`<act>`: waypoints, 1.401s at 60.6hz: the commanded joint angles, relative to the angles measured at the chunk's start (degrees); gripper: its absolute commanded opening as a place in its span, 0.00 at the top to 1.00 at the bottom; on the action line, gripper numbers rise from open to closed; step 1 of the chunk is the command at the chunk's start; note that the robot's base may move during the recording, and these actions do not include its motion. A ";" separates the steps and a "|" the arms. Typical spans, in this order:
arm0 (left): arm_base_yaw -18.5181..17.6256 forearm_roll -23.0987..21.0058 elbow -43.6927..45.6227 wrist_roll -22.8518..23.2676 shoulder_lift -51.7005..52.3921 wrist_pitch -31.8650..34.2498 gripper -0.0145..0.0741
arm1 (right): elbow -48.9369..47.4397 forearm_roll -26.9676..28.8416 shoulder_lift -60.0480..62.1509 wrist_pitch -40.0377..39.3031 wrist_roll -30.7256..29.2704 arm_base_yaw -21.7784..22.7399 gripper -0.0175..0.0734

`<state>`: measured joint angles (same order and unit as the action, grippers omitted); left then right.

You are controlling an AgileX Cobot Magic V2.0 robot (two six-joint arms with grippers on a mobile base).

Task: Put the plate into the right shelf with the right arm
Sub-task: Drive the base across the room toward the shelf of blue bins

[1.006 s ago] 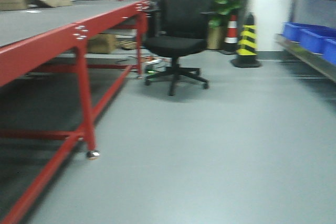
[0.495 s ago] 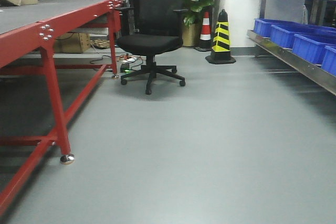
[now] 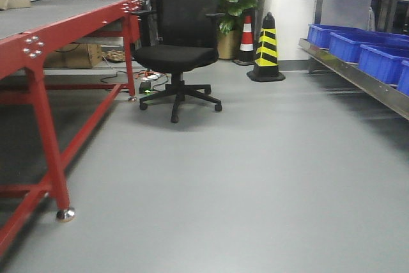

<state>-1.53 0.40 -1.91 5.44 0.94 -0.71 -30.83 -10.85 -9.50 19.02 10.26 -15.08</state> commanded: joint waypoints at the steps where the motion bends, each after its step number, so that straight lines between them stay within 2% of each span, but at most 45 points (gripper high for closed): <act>1: -0.35 0.01 0.02 0.34 0.57 5.08 0.89 | -1.73 -0.78 -0.94 -5.70 -0.08 0.21 0.75; 61: -0.35 0.01 0.02 0.34 0.57 5.08 0.89 | -1.73 -0.78 -0.94 -5.74 -0.08 0.21 0.75; 85: -2.32 0.01 -0.40 0.34 0.67 5.09 0.89 | -1.73 -0.78 -0.94 -5.74 -0.08 0.21 0.75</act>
<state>-3.26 0.40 -1.91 5.44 0.94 -0.71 -30.83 -10.85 -9.50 19.02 10.26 -15.08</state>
